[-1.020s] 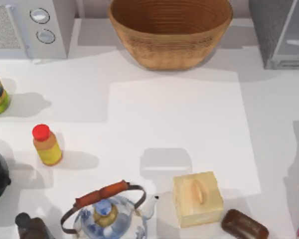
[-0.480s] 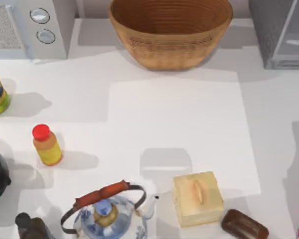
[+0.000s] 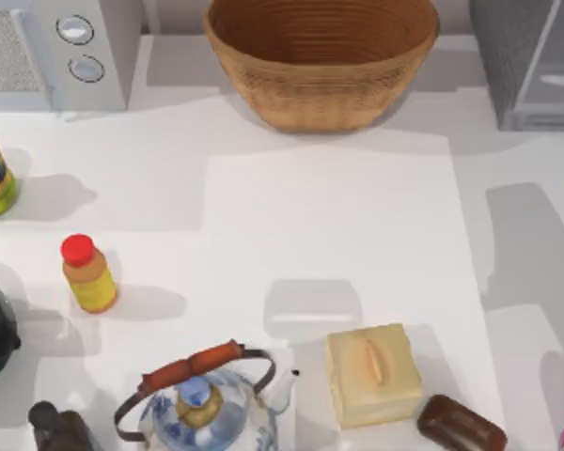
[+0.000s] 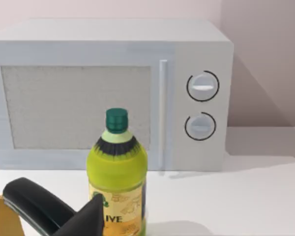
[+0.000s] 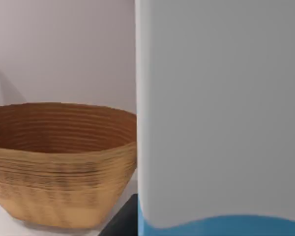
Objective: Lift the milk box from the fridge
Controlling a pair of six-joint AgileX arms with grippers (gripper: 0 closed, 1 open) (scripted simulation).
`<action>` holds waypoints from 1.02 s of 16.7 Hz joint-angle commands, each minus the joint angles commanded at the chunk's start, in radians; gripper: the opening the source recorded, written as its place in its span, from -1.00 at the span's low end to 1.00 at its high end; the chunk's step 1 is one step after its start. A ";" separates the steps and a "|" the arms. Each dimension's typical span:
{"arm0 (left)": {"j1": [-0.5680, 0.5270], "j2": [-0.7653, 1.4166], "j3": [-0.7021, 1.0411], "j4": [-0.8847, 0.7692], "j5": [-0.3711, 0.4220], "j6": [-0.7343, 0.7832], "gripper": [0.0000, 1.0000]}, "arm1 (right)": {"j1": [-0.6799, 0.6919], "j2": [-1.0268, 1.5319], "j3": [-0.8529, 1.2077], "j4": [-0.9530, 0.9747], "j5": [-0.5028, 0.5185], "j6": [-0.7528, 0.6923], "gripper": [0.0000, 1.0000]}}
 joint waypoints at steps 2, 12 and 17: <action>0.000 0.000 0.000 0.000 0.000 0.000 1.00 | 0.070 0.194 0.079 0.117 -0.003 0.001 -1.00; 0.000 0.000 0.000 0.000 0.000 0.000 1.00 | 0.406 1.168 0.458 0.681 -0.013 0.007 -1.00; 0.000 0.000 0.000 0.000 0.000 0.000 1.00 | 0.498 1.444 0.566 0.841 -0.014 0.010 -1.00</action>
